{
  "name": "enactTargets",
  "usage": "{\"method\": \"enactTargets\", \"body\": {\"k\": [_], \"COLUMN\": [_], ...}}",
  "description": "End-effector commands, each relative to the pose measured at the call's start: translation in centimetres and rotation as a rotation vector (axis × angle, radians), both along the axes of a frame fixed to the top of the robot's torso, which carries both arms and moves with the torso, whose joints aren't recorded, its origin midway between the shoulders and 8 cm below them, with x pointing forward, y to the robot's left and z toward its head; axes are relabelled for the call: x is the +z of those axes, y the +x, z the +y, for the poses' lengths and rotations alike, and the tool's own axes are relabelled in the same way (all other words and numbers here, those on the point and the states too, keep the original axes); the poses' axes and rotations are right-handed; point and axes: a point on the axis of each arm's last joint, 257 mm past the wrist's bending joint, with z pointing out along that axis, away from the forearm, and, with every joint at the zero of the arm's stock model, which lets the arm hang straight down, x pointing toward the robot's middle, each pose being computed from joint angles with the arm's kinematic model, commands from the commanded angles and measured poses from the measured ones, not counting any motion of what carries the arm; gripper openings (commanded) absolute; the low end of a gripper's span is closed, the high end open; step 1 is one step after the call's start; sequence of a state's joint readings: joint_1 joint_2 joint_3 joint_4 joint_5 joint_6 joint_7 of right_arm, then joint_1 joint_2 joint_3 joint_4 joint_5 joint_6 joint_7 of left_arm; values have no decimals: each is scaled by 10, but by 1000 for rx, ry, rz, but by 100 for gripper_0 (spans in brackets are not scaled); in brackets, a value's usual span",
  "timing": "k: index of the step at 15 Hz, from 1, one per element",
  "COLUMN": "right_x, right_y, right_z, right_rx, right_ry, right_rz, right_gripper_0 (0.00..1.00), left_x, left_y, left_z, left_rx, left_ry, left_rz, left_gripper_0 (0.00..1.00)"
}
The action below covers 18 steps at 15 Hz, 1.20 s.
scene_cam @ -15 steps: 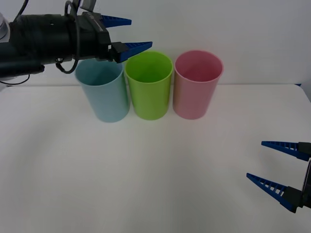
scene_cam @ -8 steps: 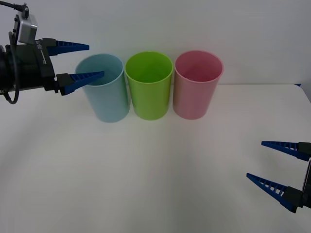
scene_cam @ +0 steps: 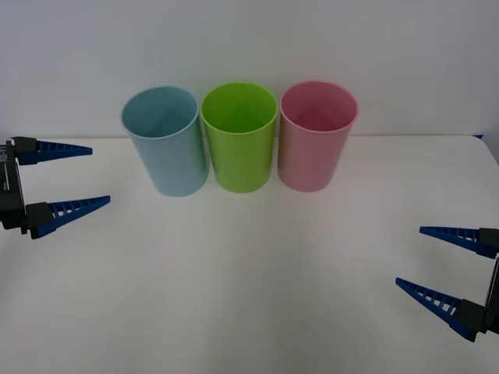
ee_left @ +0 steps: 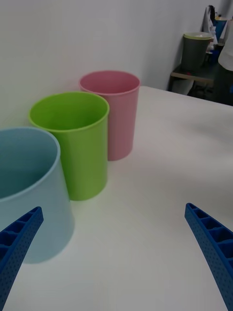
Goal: Put cans in the blue bin and PET bottles in the pink bin and trash in the green bin.
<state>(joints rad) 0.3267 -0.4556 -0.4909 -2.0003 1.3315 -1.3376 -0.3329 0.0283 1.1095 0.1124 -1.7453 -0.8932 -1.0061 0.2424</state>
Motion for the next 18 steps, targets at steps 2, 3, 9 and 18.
{"method": "enactTargets", "body": {"k": [2, 3, 9, 18], "right_x": [0, 0, 0, 0], "right_y": [0, 0, 0, 0], "right_z": [0, 0, 0, 0], "right_rx": [0, 0, 0, 0], "right_ry": [0, 0, 0, 0], "right_rz": [0, 0, 0, 0], "right_gripper_0": [100, 100, 100, 100], "left_x": [-37, -45, -102, -126], "left_y": [-32, -37, -72, -98], "left_z": [10, 13, 26, 11], "left_rx": [33, 49, 169, 147], "left_ry": [13, 18, 72, 108], "left_rz": [42, 43, 74, 132], "left_gripper_0": [100, 100, 100, 100]}}
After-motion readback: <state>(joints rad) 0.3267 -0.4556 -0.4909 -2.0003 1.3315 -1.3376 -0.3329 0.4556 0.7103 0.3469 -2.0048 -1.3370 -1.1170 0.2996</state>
